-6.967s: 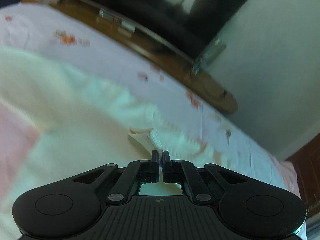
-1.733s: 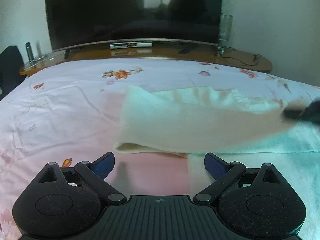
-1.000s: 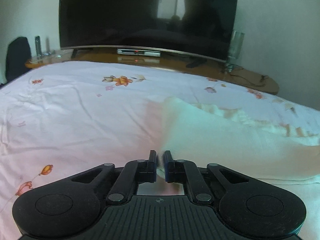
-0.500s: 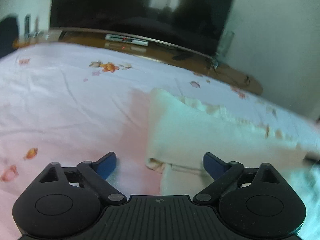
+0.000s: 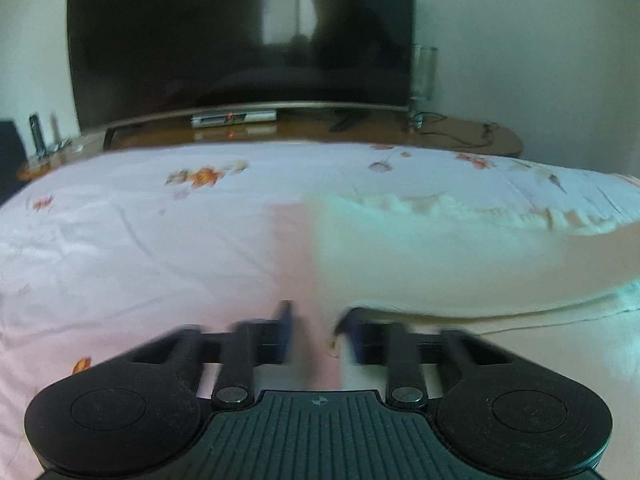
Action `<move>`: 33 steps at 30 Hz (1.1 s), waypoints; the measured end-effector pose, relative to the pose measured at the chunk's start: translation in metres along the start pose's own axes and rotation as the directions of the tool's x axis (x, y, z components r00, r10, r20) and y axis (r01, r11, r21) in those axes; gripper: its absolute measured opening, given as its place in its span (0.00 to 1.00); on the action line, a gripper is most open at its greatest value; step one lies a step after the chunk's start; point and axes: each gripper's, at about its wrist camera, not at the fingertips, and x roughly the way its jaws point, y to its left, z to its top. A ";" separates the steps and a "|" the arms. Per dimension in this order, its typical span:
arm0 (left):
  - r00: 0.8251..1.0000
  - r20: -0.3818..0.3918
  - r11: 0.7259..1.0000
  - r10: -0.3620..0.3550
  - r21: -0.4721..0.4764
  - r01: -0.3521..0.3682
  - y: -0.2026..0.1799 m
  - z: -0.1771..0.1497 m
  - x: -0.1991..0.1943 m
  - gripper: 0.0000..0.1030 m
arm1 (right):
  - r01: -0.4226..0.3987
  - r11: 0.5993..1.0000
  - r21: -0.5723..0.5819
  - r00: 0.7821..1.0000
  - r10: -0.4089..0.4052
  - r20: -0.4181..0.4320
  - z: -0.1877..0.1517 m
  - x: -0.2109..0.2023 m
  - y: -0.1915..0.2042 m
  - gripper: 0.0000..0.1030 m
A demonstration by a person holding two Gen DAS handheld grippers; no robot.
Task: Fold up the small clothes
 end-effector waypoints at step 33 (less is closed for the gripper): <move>0.991 -0.105 0.983 -0.084 -0.170 0.065 0.005 0.063 0.056 0.05 | 0.001 0.992 0.128 0.995 0.011 -0.095 0.008 0.043 -0.036 0.07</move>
